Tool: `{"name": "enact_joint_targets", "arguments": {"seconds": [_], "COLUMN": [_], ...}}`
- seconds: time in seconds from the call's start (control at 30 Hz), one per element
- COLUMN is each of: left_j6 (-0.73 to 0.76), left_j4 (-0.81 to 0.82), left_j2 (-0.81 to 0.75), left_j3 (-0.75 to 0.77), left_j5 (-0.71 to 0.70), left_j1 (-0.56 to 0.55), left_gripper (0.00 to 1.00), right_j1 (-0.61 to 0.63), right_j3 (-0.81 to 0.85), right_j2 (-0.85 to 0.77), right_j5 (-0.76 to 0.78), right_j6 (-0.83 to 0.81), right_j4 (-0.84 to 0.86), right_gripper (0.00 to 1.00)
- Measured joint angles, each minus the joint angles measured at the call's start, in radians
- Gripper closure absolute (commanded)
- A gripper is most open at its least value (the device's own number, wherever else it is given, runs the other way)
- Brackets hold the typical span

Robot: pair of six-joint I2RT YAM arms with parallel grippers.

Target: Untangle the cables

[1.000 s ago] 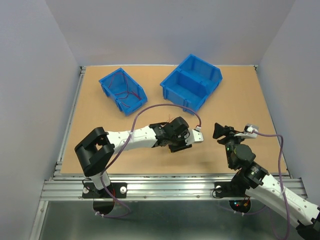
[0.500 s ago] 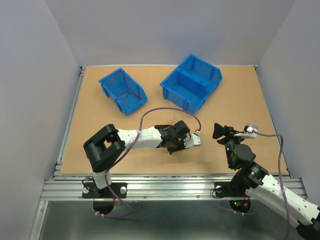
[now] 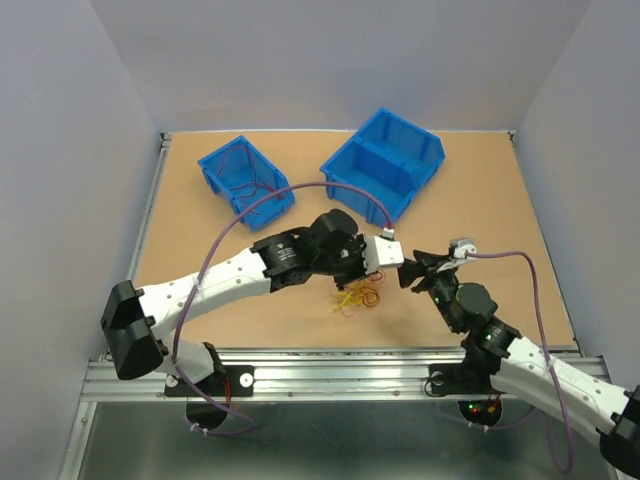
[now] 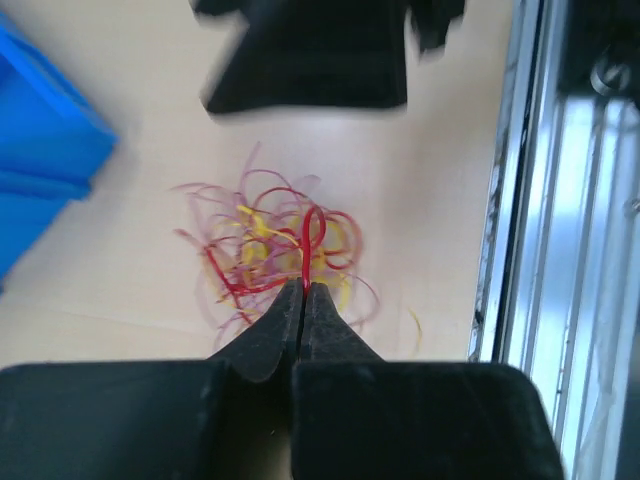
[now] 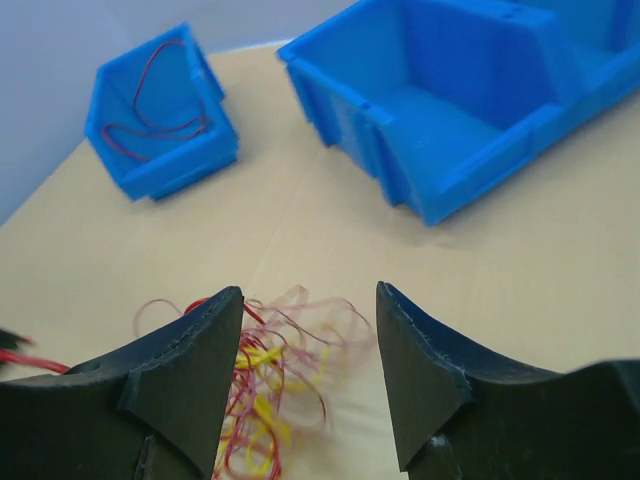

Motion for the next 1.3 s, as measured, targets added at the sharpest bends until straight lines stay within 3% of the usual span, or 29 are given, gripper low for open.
{"name": "enact_joint_targets", "arguments": {"seconds": [0.33, 0.43, 0.6, 0.8, 0.9, 0.97, 1.0, 1.3], "left_j6": [-0.045, -0.054, 0.008, 0.204, 0.258, 0.270, 0.273, 0.237], "left_j4": [-0.124, -0.104, 0.047, 0.358, 0.431, 0.451, 0.452, 0.404], "left_j2": [-0.105, -0.117, -0.136, -0.153, -0.153, -0.153, -0.153, -0.192], "left_j3": [0.364, 0.431, 0.534, 0.545, 0.545, 0.545, 0.544, 0.427], "left_j5": [0.008, -0.084, -0.388, -0.684, -0.746, -0.766, -0.774, -0.702], "left_j1": [0.000, 0.000, 0.009, 0.030, 0.048, 0.063, 0.071, 0.075], "left_gripper": [1.00, 1.00, 1.00, 1.00, 1.00, 1.00, 1.00, 1.00], "right_j1": [0.000, 0.000, 0.000, 0.000, 0.000, 0.000, 0.000, 0.000], "right_j3": [0.013, 0.045, 0.105, 0.119, 0.119, 0.119, 0.119, 0.119], "right_j2": [0.484, 0.610, 0.740, 0.755, 0.734, 0.707, 0.691, 0.489], "right_j5": [-0.452, -0.522, -0.554, -0.555, -0.554, -0.553, -0.553, -0.560], "right_j6": [-0.119, -0.131, -0.138, -0.146, -0.146, -0.147, -0.150, -0.222], "right_j4": [0.399, 0.428, 0.450, 0.454, 0.452, 0.453, 0.455, 0.459], "right_gripper": [0.37, 0.37, 0.38, 0.38, 0.35, 0.30, 0.22, 0.15]}}
